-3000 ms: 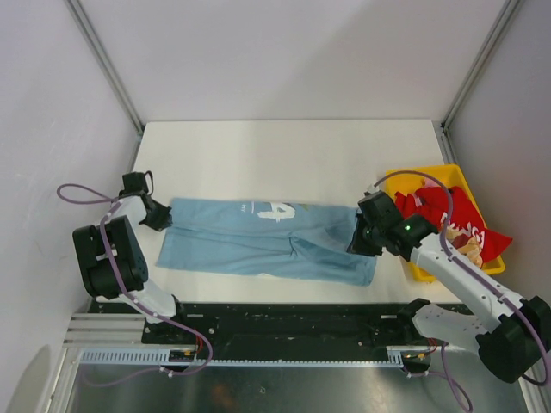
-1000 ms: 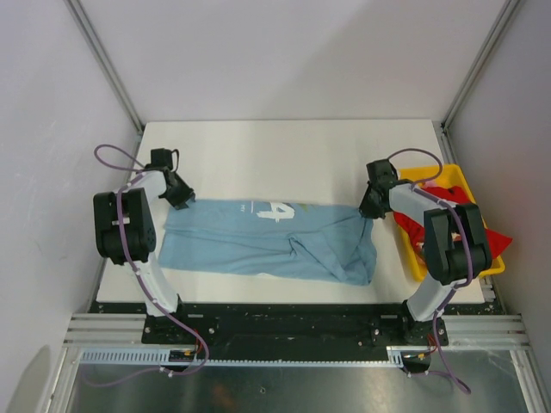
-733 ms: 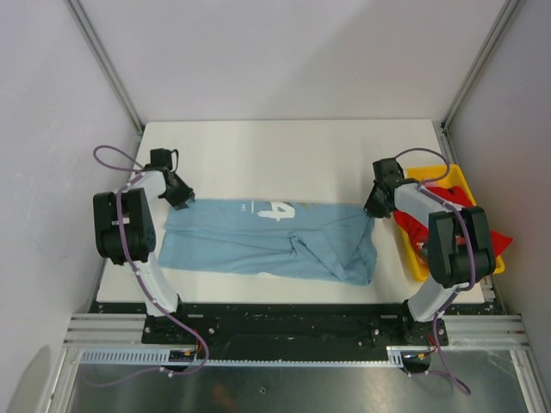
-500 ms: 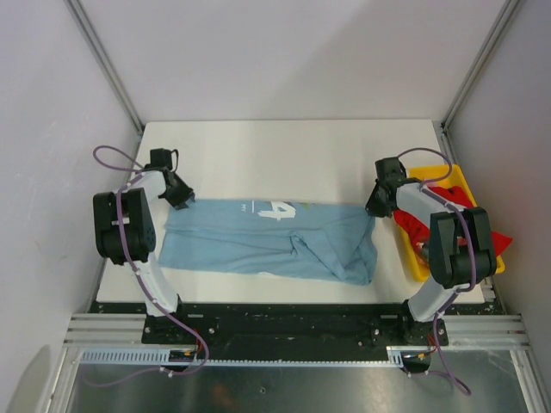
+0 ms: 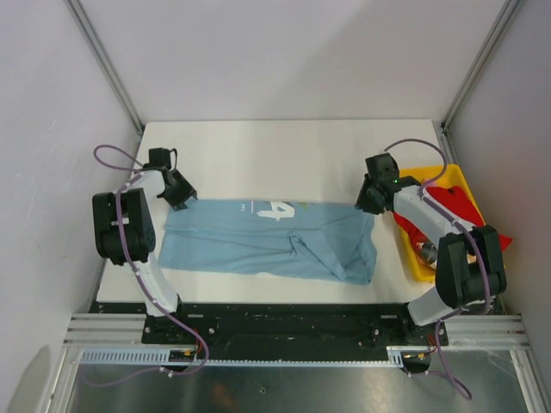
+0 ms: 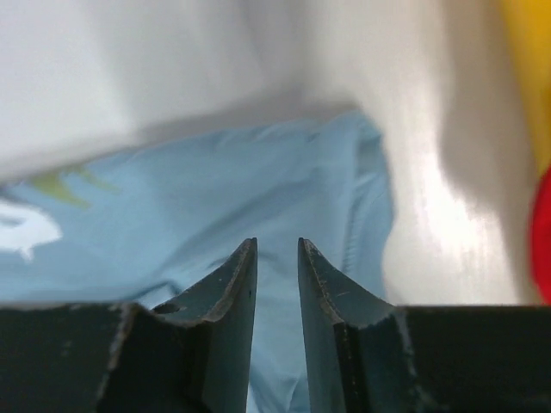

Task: Fold and stack the t-shirts
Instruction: Fold the other side of the tshirt into a rectangle

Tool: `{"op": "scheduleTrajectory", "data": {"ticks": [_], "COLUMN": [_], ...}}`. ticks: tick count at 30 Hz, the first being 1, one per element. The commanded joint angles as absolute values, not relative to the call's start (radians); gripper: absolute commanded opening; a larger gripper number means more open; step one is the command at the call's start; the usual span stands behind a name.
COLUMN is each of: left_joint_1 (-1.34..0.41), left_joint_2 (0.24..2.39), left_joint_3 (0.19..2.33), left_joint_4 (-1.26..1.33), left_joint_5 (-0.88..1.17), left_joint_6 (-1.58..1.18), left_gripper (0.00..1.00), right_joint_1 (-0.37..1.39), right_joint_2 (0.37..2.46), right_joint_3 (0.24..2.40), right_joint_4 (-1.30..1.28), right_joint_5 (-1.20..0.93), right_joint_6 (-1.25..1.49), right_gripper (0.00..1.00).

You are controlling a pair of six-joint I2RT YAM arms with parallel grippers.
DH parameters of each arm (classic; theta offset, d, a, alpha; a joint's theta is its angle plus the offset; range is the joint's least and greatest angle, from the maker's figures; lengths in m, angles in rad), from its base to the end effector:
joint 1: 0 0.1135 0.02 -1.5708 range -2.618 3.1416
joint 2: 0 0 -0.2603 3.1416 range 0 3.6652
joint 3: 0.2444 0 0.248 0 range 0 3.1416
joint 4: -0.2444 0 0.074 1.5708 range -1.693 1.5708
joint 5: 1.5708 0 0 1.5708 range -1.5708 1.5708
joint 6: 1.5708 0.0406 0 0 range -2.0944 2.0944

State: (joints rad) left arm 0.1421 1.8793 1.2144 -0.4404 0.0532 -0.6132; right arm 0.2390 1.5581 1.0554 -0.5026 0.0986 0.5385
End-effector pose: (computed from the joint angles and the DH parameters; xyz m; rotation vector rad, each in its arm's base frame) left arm 0.3734 0.0512 0.1579 -0.9771 2.5093 -0.2186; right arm 0.3097 0.0713 0.2138 0.4210 2.5428 0.1661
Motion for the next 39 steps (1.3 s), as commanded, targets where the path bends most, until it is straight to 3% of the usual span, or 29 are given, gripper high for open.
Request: {"op": "scheduleTrajectory", "data": {"ticks": [1, 8, 16, 24, 39], "left_joint_1": [0.149, 0.150, 0.113, -0.053, -0.203], "left_joint_2": [1.799, 1.666, 1.499, 1.448, 1.494], "left_joint_3": [1.226, 1.179, 0.997, 0.898, 0.872], "left_joint_4": [-0.477, -0.517, -0.554, -0.571, -0.573], "left_joint_5": [0.058, 0.012, -0.099, -0.140, -0.173], "left_joint_6": [-0.570, -0.571, -0.589, -0.609, -0.629], "left_gripper": [0.50, 0.47, 0.36, 0.36, 0.39], "right_joint_1": [0.381, 0.650, 0.789, 0.841, 0.875], "right_joint_2": [1.480, 1.516, 1.623, 1.712, 1.786], "right_joint_3": [1.095, 1.095, 1.105, 1.139, 1.176], "right_joint_4": [-0.549, -0.527, -0.462, -0.450, -0.441], "right_joint_5": [0.117, 0.097, 0.056, 0.071, 0.104], "right_joint_6": [0.547, 0.580, 0.571, 0.542, 0.545], "right_gripper": [0.29, 0.26, 0.24, 0.28, 0.33]}}
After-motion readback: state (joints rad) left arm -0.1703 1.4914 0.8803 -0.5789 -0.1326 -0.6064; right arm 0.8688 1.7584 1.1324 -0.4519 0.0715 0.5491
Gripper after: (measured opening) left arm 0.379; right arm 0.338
